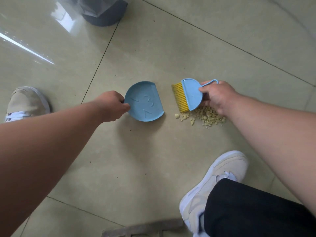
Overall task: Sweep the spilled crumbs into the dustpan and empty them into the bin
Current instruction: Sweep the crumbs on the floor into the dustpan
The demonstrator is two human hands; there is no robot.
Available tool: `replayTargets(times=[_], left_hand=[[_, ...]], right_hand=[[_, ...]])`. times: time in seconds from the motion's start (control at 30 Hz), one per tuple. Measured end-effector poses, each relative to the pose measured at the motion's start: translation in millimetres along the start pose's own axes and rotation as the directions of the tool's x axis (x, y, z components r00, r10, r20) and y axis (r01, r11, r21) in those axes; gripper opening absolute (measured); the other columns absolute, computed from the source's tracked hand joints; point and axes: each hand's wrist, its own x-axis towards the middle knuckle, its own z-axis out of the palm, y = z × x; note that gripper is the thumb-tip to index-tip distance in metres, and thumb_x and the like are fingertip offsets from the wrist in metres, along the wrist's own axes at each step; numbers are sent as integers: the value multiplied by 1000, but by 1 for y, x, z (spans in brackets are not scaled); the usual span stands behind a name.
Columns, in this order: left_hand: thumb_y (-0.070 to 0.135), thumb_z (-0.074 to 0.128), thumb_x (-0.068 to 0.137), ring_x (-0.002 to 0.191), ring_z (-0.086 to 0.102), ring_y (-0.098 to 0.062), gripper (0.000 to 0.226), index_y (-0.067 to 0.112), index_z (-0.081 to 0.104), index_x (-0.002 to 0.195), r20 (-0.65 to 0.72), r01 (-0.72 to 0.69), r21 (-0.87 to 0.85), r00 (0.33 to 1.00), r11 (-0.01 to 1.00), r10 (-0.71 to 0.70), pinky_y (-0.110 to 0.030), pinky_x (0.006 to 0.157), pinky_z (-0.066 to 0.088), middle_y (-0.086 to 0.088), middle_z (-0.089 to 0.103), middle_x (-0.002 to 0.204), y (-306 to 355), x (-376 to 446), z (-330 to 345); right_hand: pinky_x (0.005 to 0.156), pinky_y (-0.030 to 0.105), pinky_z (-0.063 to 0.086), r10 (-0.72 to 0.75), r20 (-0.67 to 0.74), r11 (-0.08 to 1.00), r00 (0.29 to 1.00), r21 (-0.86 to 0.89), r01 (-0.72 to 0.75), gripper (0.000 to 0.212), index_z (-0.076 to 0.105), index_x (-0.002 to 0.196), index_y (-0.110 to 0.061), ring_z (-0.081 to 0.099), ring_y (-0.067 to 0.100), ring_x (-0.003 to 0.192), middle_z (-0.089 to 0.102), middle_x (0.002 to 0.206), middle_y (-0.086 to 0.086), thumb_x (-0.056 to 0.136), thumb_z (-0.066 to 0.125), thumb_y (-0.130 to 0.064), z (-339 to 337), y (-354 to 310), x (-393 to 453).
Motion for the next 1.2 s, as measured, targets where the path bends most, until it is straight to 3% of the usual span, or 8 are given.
replayTargets(times=[0.17, 0.3, 0.47, 0.6, 0.77, 1.0, 1.07, 1.2], left_hand=[[19, 58, 90, 56, 60, -28, 27, -3, 72, 89, -37, -23, 0, 999, 1000, 23, -28, 57, 49, -15, 73, 73, 21, 1, 6], [19, 55, 90, 58, 60, -27, 30, -6, 72, 90, -73, -38, -9, 997, 999, 37, -27, 55, 46, -12, 69, 70, 36, 4, 5], [22, 56, 87, 55, 59, -28, 33, -6, 72, 88, -99, -49, 15, 994, 999, 51, -29, 58, 48, -13, 67, 67, 45, 9, -2], [35, 53, 74, 58, 53, -28, 45, -6, 68, 84, -101, -63, 88, 992, 994, 72, -41, 59, 50, -17, 60, 66, 45, 9, -10], [33, 57, 82, 58, 57, -31, 33, 2, 64, 73, -124, -77, 169, 987, 983, 98, -38, 58, 53, -26, 71, 77, 38, 6, -12], [29, 59, 87, 61, 56, -32, 32, 0, 65, 75, -112, -77, 161, 989, 984, 96, -35, 59, 48, -27, 72, 82, 29, -3, -10], [29, 59, 87, 60, 55, -31, 33, -1, 64, 76, -112, -78, 153, 989, 985, 95, -36, 59, 48, -28, 72, 82, 29, -6, -9], [30, 59, 86, 59, 56, -31, 33, -2, 65, 77, -108, -82, 141, 989, 987, 98, -36, 60, 50, -26, 68, 76, 33, -16, -8]], right_hand=[[68, 34, 57, 69, 92, 961, 993, 262, -91, 17, 58, 92, -19, 68, 18, 74, 70, 86, 5, 101, 53, -5, -21, -14, -3], [64, 28, 57, -18, -17, 880, 1000, 475, 24, 14, 59, 94, -19, 71, 17, 71, 72, 90, 6, 100, 55, -8, -37, -47, 11], [70, 34, 62, -326, -270, 941, 906, -1, 338, 8, 73, 89, -20, 76, 20, 85, 76, 94, 4, 85, 67, -17, -41, -76, 18], [81, 18, 46, -578, 16, 662, 816, -577, 479, 29, 72, 125, -25, 64, 11, 95, 68, 107, -5, 99, 59, -23, -34, -71, 2], [69, 23, 48, -488, 290, 489, 823, -690, 534, 35, 67, 130, -26, 62, 14, 86, 64, 109, 0, 101, 57, -11, -18, -27, -7], [88, 41, 52, -509, 380, 294, 772, -766, 571, 40, 69, 112, -22, 62, 31, 100, 68, 109, 6, 84, 56, 2, -14, 10, -29], [81, 33, 50, -511, 361, 349, 780, -742, 573, 34, 70, 114, -22, 63, 28, 95, 69, 104, 3, 89, 58, -2, -20, 14, -32], [63, 22, 41, -518, 126, 620, 846, -626, 473, 24, 69, 116, -26, 56, 17, 77, 63, 94, -3, 101, 57, -12, -42, 16, -37]])
